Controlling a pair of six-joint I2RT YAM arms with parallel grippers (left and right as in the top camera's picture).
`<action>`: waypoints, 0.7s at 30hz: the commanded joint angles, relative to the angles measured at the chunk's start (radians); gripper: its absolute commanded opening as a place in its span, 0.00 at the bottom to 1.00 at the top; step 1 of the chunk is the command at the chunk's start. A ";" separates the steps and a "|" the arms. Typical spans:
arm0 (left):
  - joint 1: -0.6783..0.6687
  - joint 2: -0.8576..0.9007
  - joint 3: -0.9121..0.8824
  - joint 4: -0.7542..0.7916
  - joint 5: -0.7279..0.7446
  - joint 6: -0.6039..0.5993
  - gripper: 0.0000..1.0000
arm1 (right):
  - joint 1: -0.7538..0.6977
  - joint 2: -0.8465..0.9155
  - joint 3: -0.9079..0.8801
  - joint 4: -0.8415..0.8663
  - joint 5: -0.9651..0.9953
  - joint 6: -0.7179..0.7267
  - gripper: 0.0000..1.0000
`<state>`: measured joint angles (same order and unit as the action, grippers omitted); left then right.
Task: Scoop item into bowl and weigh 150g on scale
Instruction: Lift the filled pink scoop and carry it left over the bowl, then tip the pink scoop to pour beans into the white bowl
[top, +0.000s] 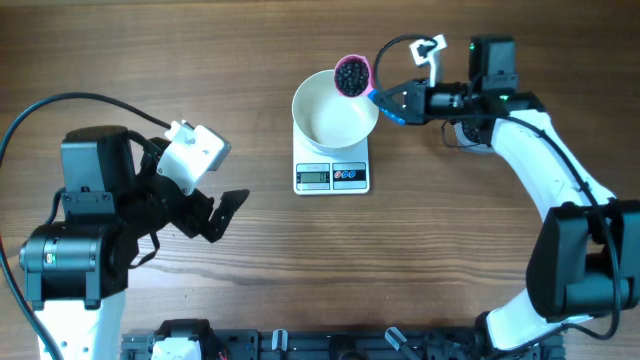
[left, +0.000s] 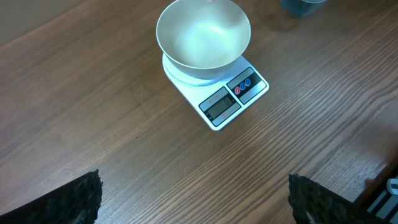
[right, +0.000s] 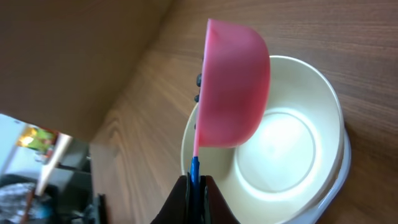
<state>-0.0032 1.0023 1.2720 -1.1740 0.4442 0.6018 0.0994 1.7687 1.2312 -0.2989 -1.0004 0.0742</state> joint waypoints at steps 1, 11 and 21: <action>0.007 0.002 0.019 0.002 0.023 0.019 1.00 | 0.038 -0.028 0.000 0.002 0.069 -0.076 0.04; 0.007 0.002 0.019 0.002 0.023 0.019 1.00 | 0.126 -0.050 0.000 -0.077 0.366 -0.154 0.04; 0.007 0.002 0.019 0.002 0.023 0.019 1.00 | 0.197 -0.061 0.008 -0.114 0.525 -0.219 0.04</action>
<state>-0.0032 1.0023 1.2724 -1.1740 0.4442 0.6018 0.2729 1.7405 1.2308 -0.4114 -0.5350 -0.1017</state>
